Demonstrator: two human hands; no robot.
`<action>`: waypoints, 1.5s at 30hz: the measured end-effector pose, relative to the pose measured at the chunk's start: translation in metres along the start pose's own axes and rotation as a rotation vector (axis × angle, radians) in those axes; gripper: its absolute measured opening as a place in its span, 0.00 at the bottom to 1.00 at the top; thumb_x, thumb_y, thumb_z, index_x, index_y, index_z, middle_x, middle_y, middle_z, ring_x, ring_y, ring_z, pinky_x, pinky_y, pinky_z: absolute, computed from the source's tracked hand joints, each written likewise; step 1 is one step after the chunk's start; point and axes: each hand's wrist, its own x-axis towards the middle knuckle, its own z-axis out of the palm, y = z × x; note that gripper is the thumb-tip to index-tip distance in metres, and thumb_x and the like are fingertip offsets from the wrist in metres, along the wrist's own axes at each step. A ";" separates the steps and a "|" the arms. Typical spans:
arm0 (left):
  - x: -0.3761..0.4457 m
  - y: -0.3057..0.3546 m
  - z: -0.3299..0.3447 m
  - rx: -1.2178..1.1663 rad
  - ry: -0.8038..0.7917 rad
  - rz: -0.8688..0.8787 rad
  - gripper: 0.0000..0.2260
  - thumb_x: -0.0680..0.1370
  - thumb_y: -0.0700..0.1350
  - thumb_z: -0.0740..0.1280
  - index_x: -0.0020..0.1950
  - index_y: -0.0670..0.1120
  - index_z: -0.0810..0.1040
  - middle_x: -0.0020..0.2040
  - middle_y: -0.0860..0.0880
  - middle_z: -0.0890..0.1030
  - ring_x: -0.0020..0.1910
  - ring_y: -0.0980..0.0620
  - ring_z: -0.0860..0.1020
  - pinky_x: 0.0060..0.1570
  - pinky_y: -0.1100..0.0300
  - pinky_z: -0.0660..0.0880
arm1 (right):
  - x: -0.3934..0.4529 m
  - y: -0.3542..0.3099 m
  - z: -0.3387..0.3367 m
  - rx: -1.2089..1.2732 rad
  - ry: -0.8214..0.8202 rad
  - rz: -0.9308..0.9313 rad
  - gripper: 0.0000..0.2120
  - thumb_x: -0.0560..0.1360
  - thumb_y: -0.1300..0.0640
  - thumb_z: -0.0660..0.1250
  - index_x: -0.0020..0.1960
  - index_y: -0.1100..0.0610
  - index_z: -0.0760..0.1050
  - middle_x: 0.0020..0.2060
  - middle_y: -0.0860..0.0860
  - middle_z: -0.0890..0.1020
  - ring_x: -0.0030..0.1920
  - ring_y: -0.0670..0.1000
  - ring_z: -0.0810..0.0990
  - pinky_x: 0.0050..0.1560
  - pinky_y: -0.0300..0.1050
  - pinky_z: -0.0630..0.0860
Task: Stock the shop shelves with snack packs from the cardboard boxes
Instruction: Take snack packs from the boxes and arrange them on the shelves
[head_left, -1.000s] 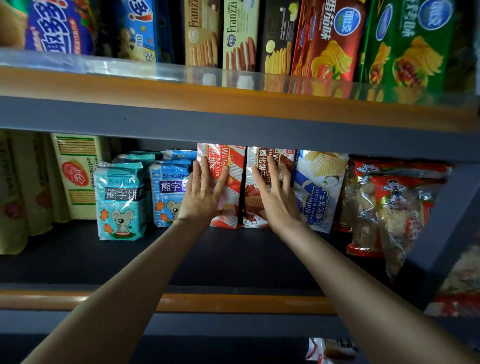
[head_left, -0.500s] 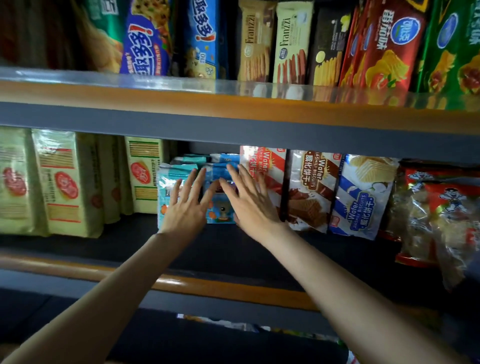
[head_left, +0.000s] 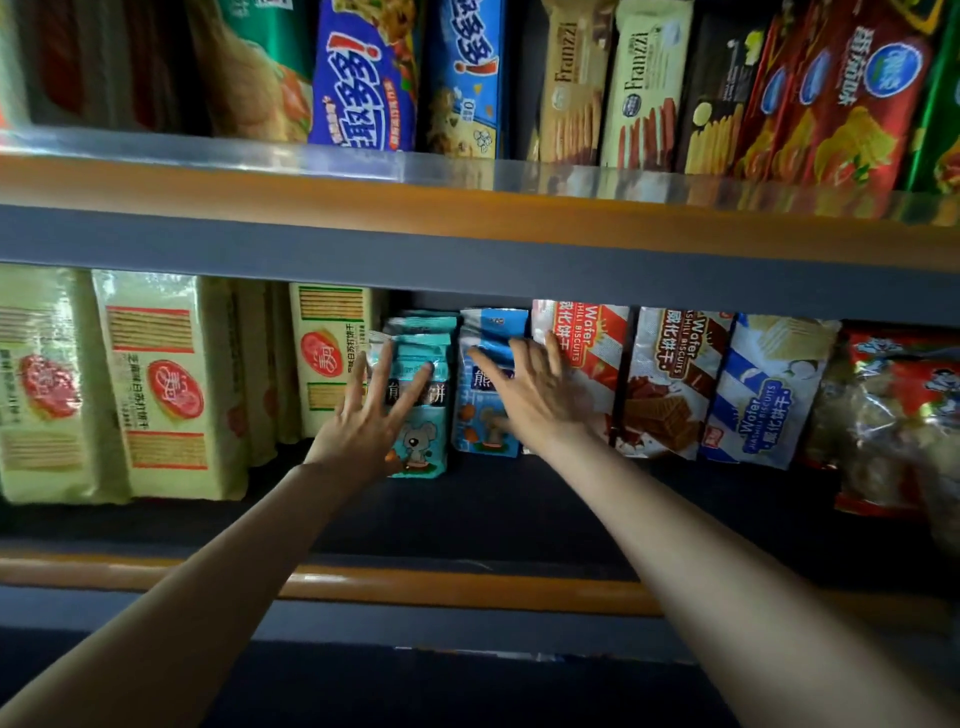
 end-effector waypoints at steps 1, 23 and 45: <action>0.001 -0.001 0.001 -0.035 0.006 0.027 0.57 0.56 0.60 0.78 0.74 0.47 0.48 0.72 0.30 0.57 0.66 0.25 0.62 0.51 0.37 0.73 | -0.001 -0.001 -0.002 -0.008 -0.001 0.014 0.44 0.74 0.64 0.66 0.77 0.46 0.41 0.71 0.62 0.56 0.74 0.63 0.50 0.72 0.57 0.35; -0.038 -0.006 -0.039 -0.156 0.106 0.123 0.43 0.68 0.45 0.73 0.76 0.43 0.52 0.74 0.38 0.60 0.71 0.40 0.65 0.68 0.46 0.64 | -0.044 -0.008 -0.035 -0.114 0.147 -0.126 0.27 0.72 0.66 0.68 0.70 0.57 0.68 0.75 0.61 0.54 0.76 0.62 0.48 0.70 0.58 0.37; -0.125 -0.149 -0.025 -0.423 0.001 -0.395 0.32 0.71 0.33 0.63 0.74 0.46 0.59 0.74 0.42 0.54 0.72 0.39 0.57 0.71 0.45 0.59 | -0.010 -0.225 -0.076 0.235 -0.029 -0.434 0.27 0.76 0.68 0.57 0.73 0.51 0.63 0.77 0.47 0.43 0.76 0.55 0.38 0.72 0.58 0.38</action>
